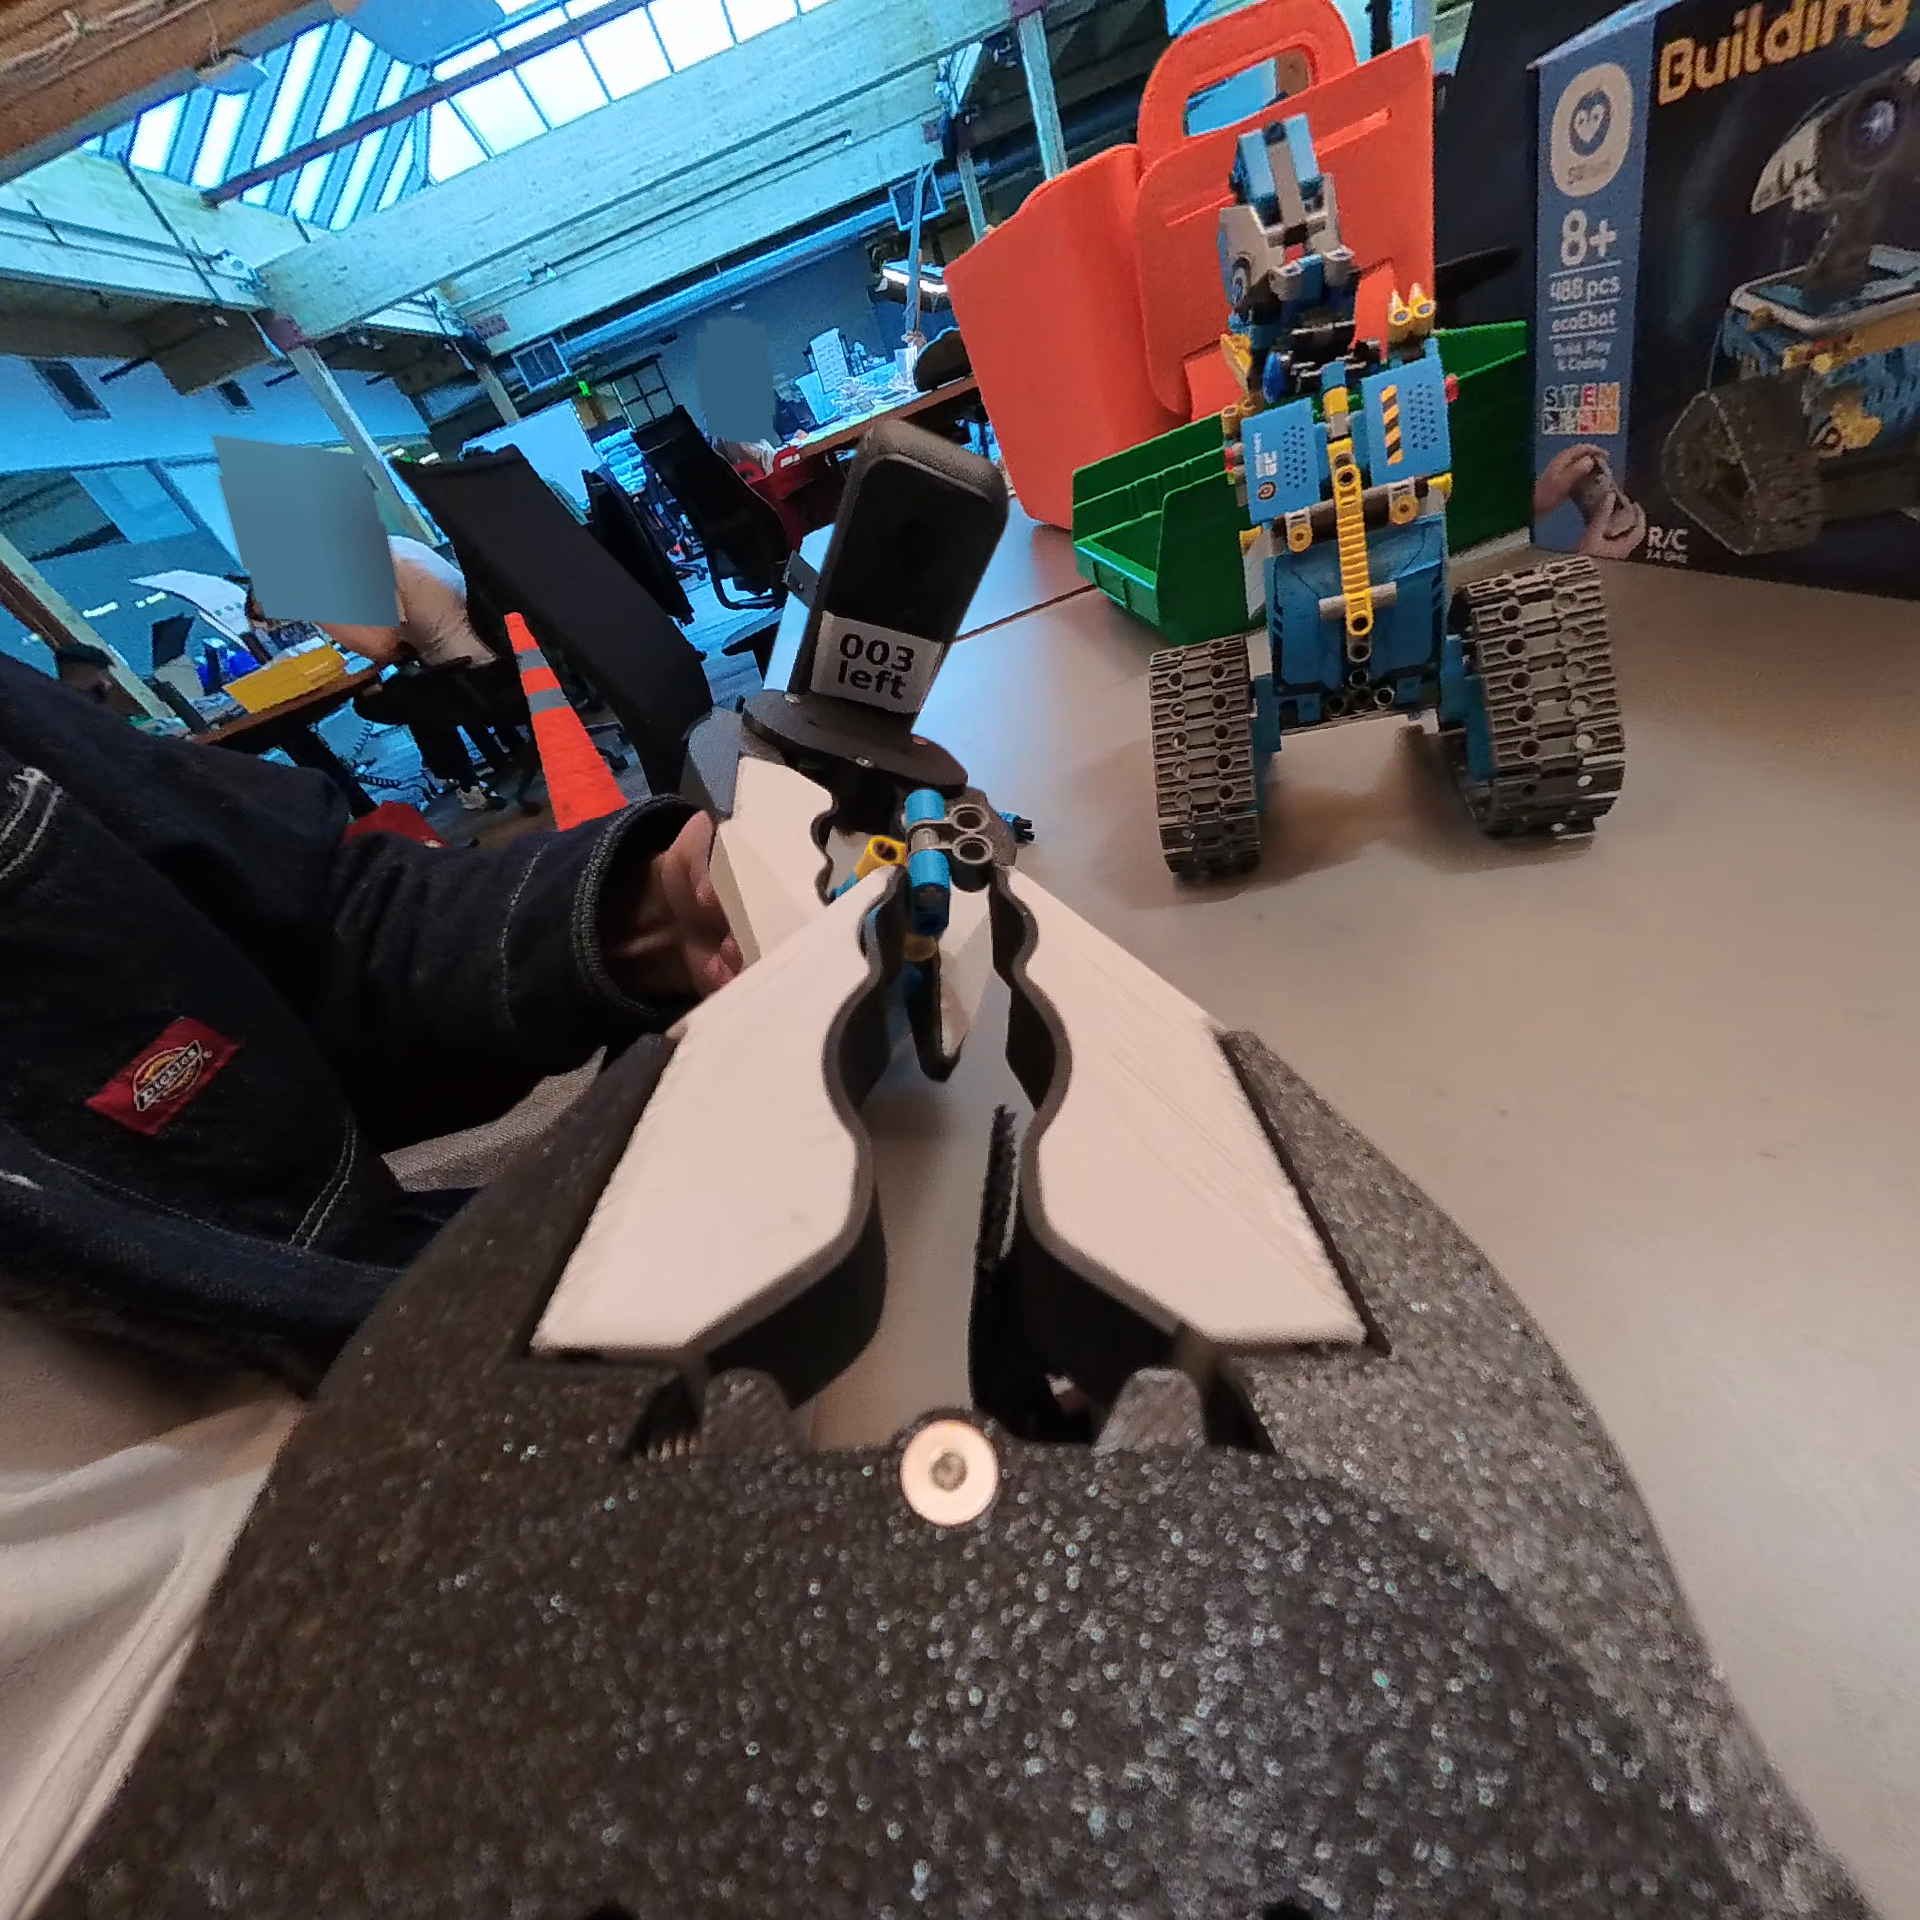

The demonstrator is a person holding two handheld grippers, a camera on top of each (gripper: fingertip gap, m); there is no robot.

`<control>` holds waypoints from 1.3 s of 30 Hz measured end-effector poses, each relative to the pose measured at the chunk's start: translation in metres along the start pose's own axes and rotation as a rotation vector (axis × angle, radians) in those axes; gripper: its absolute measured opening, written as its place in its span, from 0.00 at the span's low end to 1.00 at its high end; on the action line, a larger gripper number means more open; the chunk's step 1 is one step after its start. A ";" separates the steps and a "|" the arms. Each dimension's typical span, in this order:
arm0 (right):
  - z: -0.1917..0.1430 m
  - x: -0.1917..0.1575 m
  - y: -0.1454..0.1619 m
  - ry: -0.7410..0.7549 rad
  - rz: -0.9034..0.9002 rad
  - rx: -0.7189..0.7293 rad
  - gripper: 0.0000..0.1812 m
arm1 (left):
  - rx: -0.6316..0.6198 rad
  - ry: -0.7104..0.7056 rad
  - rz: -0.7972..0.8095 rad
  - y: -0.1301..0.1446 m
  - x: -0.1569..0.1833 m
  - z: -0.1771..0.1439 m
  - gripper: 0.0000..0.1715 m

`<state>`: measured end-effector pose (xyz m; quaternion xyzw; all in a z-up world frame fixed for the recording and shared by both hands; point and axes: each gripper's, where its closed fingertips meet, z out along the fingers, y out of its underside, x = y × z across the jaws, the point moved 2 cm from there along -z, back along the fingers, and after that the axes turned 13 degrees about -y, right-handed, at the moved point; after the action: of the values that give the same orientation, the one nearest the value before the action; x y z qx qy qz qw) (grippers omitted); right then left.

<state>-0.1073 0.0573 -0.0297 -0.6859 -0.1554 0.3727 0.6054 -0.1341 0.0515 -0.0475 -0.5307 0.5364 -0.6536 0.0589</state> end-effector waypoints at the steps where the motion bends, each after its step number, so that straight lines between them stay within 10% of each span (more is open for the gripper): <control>1: 0.000 0.002 0.000 0.001 0.016 0.003 0.08 | 0.002 0.004 -0.021 -0.001 -0.001 -0.001 0.11; 8: -0.007 0.008 0.011 0.048 -0.026 -0.105 0.07 | 0.110 -0.150 0.057 -0.016 -0.018 -0.011 0.21; 13: 0.002 -0.001 0.030 -0.004 -0.073 -0.259 0.07 | 0.047 -0.205 0.305 -0.003 -0.010 -0.008 0.19; 39: 0.006 -0.018 0.059 -0.184 -0.130 -0.619 0.09 | -0.161 -0.183 0.517 0.029 -0.015 -0.017 0.08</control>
<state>-0.1372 0.0368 -0.0795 -0.7894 -0.3587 0.3287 0.3744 -0.1547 0.0601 -0.0770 -0.4360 0.6965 -0.5215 0.2298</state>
